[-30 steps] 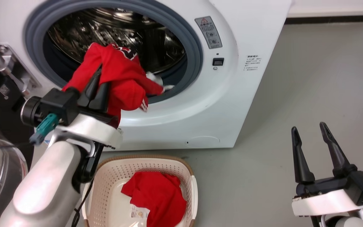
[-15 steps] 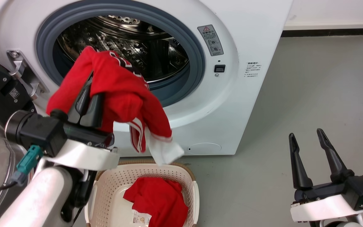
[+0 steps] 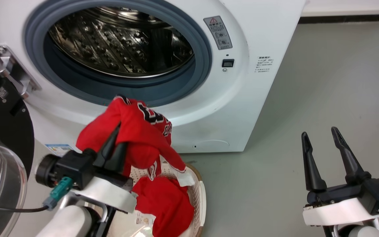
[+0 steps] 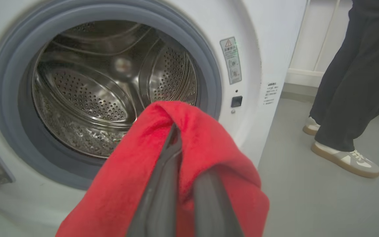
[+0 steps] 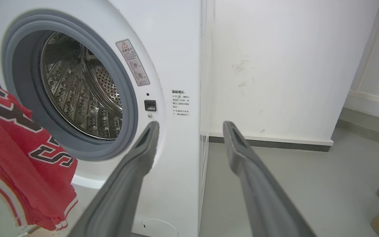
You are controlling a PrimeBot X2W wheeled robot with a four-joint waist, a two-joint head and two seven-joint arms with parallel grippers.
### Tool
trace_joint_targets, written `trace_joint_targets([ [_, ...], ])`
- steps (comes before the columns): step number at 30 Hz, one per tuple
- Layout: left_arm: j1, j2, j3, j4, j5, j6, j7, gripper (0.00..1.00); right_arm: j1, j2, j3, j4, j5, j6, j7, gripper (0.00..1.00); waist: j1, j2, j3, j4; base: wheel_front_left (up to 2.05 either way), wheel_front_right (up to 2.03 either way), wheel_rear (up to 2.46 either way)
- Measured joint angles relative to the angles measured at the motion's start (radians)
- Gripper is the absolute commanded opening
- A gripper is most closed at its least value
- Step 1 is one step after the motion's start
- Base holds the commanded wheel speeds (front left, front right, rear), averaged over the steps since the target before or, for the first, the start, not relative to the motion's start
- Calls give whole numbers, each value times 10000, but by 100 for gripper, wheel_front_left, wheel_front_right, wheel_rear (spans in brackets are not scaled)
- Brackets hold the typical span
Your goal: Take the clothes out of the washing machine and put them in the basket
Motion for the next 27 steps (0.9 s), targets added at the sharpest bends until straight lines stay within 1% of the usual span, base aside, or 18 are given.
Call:
trace_joint_targets([
  [8,238,-685,-337,1912,-295,-485,-316,0,-453,0,-42,-153,-130,0,0,100,0,0,754,-129,0,0,0],
  [10,310,-982,-343,2535,-552,-685,-380,0,-594,2,-63,-194,-161,0,0,100,0,0,986,-166,0,0,0],
  [15,98,-1488,-456,4368,-531,-1252,-495,0,-870,-2,-79,-290,-184,0,2,100,1,0,1623,-266,0,0,0],
  [20,-571,-2067,-520,6487,-464,-1801,-523,0,-1222,2,-144,-414,-186,0,0,100,1,0,2343,-366,0,0,0],
  [27,-2195,-2871,-472,9616,-278,-2464,-527,0,-1870,2,-128,-654,-257,0,0,100,1,0,3556,-485,0,0,0],
])
